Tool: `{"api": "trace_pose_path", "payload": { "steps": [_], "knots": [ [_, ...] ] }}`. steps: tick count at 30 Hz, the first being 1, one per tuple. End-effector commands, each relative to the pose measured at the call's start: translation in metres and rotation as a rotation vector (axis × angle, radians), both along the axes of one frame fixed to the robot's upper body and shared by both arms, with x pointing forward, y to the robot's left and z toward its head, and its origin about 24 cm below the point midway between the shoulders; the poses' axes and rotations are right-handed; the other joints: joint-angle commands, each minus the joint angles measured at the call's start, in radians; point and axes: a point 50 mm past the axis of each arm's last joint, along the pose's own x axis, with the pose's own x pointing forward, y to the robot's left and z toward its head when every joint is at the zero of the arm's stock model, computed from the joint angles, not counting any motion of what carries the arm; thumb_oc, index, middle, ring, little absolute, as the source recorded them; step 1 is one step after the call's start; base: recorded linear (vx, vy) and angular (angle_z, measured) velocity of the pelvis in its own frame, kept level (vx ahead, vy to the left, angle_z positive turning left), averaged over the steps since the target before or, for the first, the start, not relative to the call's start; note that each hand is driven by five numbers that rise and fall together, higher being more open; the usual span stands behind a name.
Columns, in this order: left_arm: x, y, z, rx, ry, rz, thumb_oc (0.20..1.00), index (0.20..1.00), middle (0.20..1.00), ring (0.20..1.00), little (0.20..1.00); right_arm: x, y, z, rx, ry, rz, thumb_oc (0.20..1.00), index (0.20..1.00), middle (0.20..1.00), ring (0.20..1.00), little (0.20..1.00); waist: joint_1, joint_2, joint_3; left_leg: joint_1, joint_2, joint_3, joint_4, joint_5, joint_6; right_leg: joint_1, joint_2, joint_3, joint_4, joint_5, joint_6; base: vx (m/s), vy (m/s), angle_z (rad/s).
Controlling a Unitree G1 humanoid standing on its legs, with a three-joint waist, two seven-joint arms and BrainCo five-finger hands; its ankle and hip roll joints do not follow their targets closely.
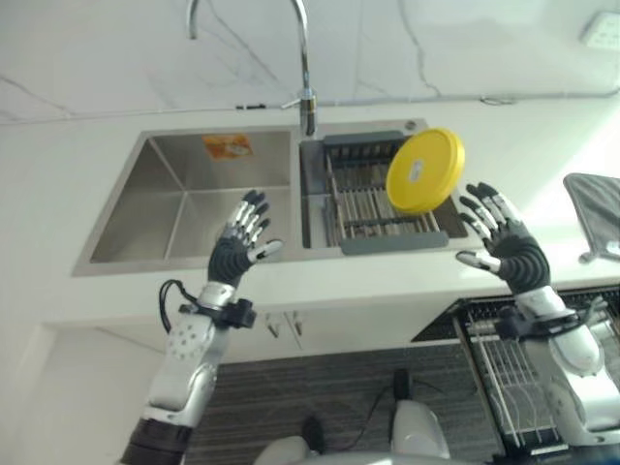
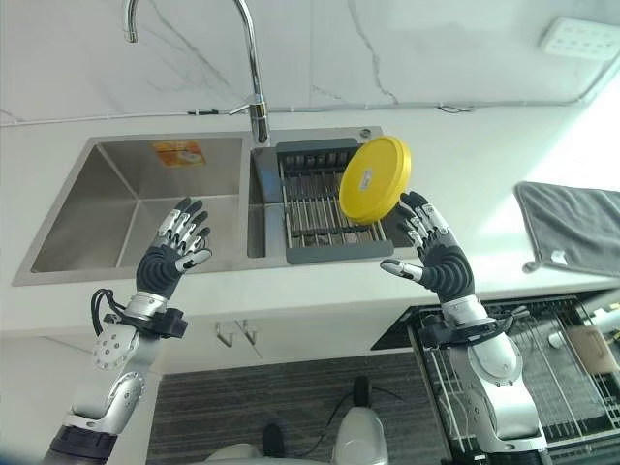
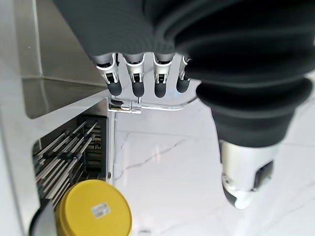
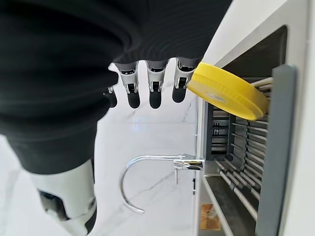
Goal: Place the dishes in the dishwasher.
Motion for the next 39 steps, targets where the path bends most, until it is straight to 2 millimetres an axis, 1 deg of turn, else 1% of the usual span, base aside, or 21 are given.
{"api": "trace_pose_path", "payload": {
  "steps": [1,6,7,8,9,10,11,13,14,18,21,22,26,27,31,35,39],
  "knots": [
    [-0.003,-0.005,0.024,-0.021,-0.115,-0.053,1.000,1.000,1.000,1.000,1.000,0.008,-0.002,0.024,0.044,-0.103,-0.024,1.000,1.000,1.000,1.000,1.000,-0.008,0.001,-0.064,0.031,0.060,0.078,-0.055,0.005,-0.053,0.067,0.094,-0.042,0.017,-0.013,0.011,0.08,-0.457,0.47],
    [-0.005,-0.003,0.023,-0.034,-0.113,-0.064,1.000,1.000,1.000,1.000,1.000,0.009,0.001,0.024,0.041,-0.082,0.013,1.000,1.000,1.000,1.000,1.000,-0.008,0.005,-0.074,0.021,0.099,0.107,-0.044,0.019,-0.071,0.119,0.126,-0.040,-0.027,-0.043,-0.017,0.05,-0.273,0.06],
    [-0.007,0.000,0.022,-0.033,-0.108,-0.059,1.000,1.000,1.000,1.000,1.000,0.008,-0.001,0.025,0.045,-0.092,0.010,1.000,1.000,1.000,1.000,1.000,-0.011,0.007,-0.076,0.018,0.111,0.117,-0.036,0.023,-0.078,0.127,0.135,-0.040,-0.032,-0.048,-0.024,0.06,-0.241,0.05],
    [-0.008,0.002,0.020,-0.043,-0.099,-0.062,1.000,1.000,1.000,1.000,1.000,0.007,-0.003,0.027,0.076,-0.099,0.010,1.000,1.000,1.000,1.000,1.000,-0.016,0.009,-0.077,0.008,0.125,0.142,-0.007,0.025,-0.088,0.137,0.142,-0.040,-0.038,-0.054,-0.035,0.07,-0.297,-0.01],
    [-0.011,0.003,0.018,-0.051,-0.093,-0.079,1.000,1.000,1.000,1.000,1.000,0.007,-0.007,0.029,0.097,-0.114,-0.012,1.000,1.000,1.000,1.000,1.000,-0.019,0.005,-0.076,-0.020,0.142,0.154,0.077,0.010,-0.101,0.147,0.143,-0.039,-0.046,-0.056,-0.052,0.06,-0.218,0.17],
    [-0.012,0.003,0.017,-0.052,-0.094,-0.082,1.000,1.000,1.000,1.000,1.000,0.006,-0.008,0.029,0.103,-0.116,-0.023,1.000,1.000,1.000,1.000,1.000,-0.019,0.006,-0.075,-0.032,0.148,0.155,0.106,0.018,-0.108,0.150,0.142,-0.040,-0.049,-0.055,-0.055,0.01,-0.059,0.67],
    [-0.012,0.001,0.018,-0.068,-0.106,-0.097,1.000,1.000,1.000,1.000,1.000,0.008,-0.014,0.030,0.120,-0.107,-0.061,1.000,1.000,1.000,1.000,1.000,-0.029,0.018,-0.066,-0.074,0.175,0.199,0.101,0.048,-0.124,0.157,0.133,-0.070,-0.057,-0.050,-0.054,-0.03,0.072,0.73],
    [-0.011,0.000,0.019,-0.063,-0.123,-0.097,1.000,1.000,1.000,1.000,1.000,0.009,-0.015,0.031,0.120,-0.114,-0.080,1.000,1.000,1.000,1.000,1.000,-0.035,0.027,-0.060,-0.075,0.183,0.231,0.070,0.055,-0.121,0.154,0.117,-0.095,-0.052,-0.054,-0.046,-0.03,0.143,0.63],
    [-0.011,0.000,0.019,-0.058,-0.131,-0.094,1.000,1.000,1.000,1.000,1.000,0.009,-0.016,0.031,0.127,-0.116,-0.089,1.000,1.000,1.000,1.000,1.000,-0.036,0.033,-0.060,-0.069,0.181,0.230,0.056,0.060,-0.120,0.153,0.112,-0.104,-0.046,-0.057,-0.042,-0.01,0.159,0.47],
    [-0.007,0.001,0.023,-0.037,-0.143,-0.081,1.000,1.000,1.000,1.000,1.000,0.009,-0.020,0.028,0.209,-0.095,-0.109,1.000,1.000,1.000,1.000,1.000,-0.040,0.047,-0.073,-0.015,0.145,0.220,-0.038,0.071,-0.106,0.141,0.097,-0.127,-0.019,-0.062,-0.013,0.04,0.166,0.06],
    [-0.004,0.000,0.023,-0.020,-0.140,-0.081,1.000,1.000,1.000,1.000,1.000,0.011,-0.020,0.023,0.261,-0.062,-0.120,1.000,1.000,1.000,1.000,1.000,-0.035,0.042,-0.080,-0.002,0.129,0.210,-0.052,0.065,-0.094,0.136,0.087,-0.135,-0.001,-0.063,-0.003,0.08,0.091,-0.03],
    [-0.001,-0.002,0.025,-0.004,-0.140,-0.081,1.000,1.000,1.000,1.000,1.000,0.015,-0.021,0.019,0.308,-0.028,-0.147,1.000,1.000,1.000,1.000,1.000,-0.026,0.034,-0.082,0.000,0.118,0.199,-0.054,0.058,-0.085,0.132,0.082,-0.139,0.008,-0.062,0.000,0.07,0.075,0.15],
    [0.001,-0.004,0.024,0.005,-0.132,-0.089,1.000,1.000,1.000,1.000,1.000,0.023,-0.022,0.015,0.346,0.003,-0.189,1.000,1.000,1.000,1.000,1.000,-0.013,0.024,-0.084,0.003,0.110,0.195,-0.053,0.049,-0.075,0.133,0.078,-0.138,0.013,-0.061,0.004,0.05,0.039,0.11],
    [0.002,-0.007,0.024,0.015,-0.132,-0.093,1.000,1.000,1.000,1.000,1.000,0.028,-0.025,0.014,0.363,0.020,-0.232,1.000,1.000,1.000,1.000,1.000,-0.002,0.018,-0.087,0.004,0.107,0.191,-0.053,0.045,-0.069,0.137,0.077,-0.137,0.011,-0.061,0.004,0.06,0.035,0.02],
    [0.004,-0.008,0.024,0.016,-0.125,-0.092,1.000,1.000,1.000,1.000,1.000,0.033,-0.030,0.012,0.384,0.041,-0.270,1.000,1.000,1.000,1.000,1.000,0.009,0.013,-0.090,0.006,0.105,0.190,-0.052,0.040,-0.065,0.145,0.079,-0.137,0.007,-0.062,0.003,0.04,0.014,-0.01],
    [0.005,-0.010,0.022,0.022,-0.112,-0.100,1.000,1.000,1.000,1.000,1.000,0.042,-0.038,0.001,0.480,0.125,-0.315,1.000,1.000,1.000,1.000,1.000,0.026,0.004,-0.096,0.007,0.104,0.185,-0.049,0.036,-0.062,0.158,0.081,-0.142,0.001,-0.063,0.001,0.04,-0.013,-0.02],
    [0.004,-0.010,0.019,0.026,-0.101,-0.097,1.000,1.000,1.000,1.000,1.000,0.047,-0.046,-0.001,0.526,0.134,-0.399,1.000,1.000,1.000,1.000,1.000,0.036,0.002,-0.104,0.013,0.103,0.181,-0.052,0.032,-0.058,0.172,0.086,-0.142,-0.009,-0.063,-0.002,0.03,-0.012,0.00]
  ]
}}
